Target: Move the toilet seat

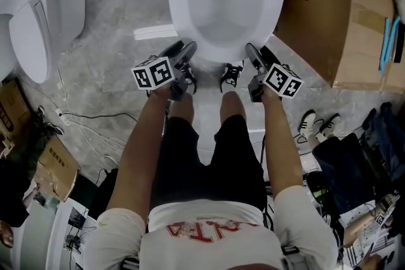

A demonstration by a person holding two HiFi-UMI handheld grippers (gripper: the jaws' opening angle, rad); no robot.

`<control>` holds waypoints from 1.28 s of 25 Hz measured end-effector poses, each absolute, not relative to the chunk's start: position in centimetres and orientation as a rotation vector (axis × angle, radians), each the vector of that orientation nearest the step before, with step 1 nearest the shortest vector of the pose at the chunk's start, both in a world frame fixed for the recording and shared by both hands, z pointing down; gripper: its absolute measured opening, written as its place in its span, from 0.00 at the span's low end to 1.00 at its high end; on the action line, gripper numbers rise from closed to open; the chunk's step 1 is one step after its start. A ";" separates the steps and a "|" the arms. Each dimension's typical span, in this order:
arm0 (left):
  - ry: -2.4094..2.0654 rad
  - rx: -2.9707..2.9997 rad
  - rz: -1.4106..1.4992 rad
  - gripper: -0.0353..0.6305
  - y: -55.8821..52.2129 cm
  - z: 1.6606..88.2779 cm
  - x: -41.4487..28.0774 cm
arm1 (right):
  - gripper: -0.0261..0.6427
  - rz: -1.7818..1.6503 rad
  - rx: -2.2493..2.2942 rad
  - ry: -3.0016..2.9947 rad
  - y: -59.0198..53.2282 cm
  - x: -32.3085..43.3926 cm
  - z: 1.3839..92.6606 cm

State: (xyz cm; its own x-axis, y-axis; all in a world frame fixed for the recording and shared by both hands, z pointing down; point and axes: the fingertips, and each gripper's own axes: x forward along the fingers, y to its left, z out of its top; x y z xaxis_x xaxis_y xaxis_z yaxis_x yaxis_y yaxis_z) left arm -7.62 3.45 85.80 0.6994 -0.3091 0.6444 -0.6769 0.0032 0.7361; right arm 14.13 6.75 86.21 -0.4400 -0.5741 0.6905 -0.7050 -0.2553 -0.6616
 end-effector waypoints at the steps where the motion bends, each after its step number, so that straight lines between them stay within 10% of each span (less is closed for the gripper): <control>1: -0.828 1.588 0.350 0.41 3.5 85.9 -7.7 | 0.46 1.798 1.603 -1.834 6.8 14.1 86.3; 32: -0.839 1.544 0.338 0.26 3.7 82.3 -8.4 | 0.29 1.981 1.695 -1.835 7.6 14.2 82.2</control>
State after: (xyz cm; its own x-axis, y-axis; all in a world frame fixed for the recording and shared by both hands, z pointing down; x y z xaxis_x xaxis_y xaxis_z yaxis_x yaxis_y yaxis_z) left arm -8.39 3.71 82.27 0.6889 -0.3082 0.6561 -0.6767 0.0510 0.7345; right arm 14.17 7.56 82.18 -0.4341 -0.6402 0.6338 -0.5830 -0.3367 -0.7394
